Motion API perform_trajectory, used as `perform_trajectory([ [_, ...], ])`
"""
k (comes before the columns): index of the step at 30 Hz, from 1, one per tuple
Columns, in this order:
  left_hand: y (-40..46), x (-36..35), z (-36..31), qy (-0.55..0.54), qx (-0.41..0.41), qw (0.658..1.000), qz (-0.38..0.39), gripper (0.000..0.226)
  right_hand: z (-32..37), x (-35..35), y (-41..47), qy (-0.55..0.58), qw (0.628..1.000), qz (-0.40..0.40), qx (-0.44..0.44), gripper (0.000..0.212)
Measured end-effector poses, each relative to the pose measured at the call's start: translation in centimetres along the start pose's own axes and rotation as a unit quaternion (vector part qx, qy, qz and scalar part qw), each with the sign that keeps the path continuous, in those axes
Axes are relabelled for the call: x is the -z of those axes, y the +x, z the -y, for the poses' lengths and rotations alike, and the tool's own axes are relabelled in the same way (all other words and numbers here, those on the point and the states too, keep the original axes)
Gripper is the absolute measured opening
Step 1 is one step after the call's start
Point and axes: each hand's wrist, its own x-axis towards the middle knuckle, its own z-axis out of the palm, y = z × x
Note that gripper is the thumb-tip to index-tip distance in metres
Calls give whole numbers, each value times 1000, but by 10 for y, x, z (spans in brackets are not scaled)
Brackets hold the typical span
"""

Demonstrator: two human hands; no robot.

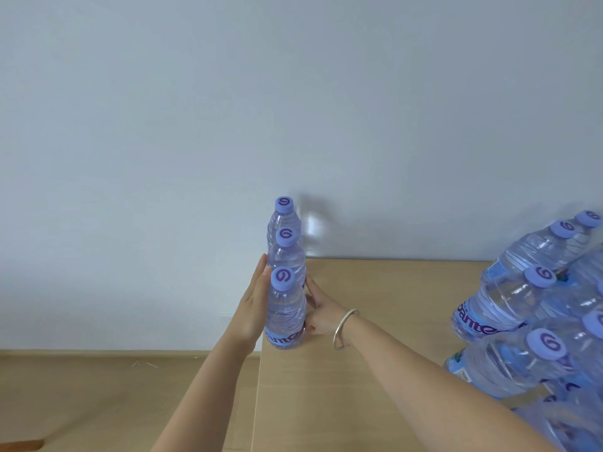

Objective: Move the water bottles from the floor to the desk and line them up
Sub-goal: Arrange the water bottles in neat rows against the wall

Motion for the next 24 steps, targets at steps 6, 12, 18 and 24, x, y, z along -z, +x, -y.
perform_trajectory([
  [6,-24,-9,1,33,-43,976,-210,29,40,11,-57,-148,988,-44,23,57],
  [12,-90,-67,-18,-9,-134,989,-60,9,32,85,-146,-377,891,-246,-61,38],
  [18,-105,-123,15,120,-29,969,216,14,2,138,-205,-429,817,-279,-266,26],
  [24,-99,-125,37,250,-14,922,295,34,-1,137,-211,-382,861,-307,-141,30],
])
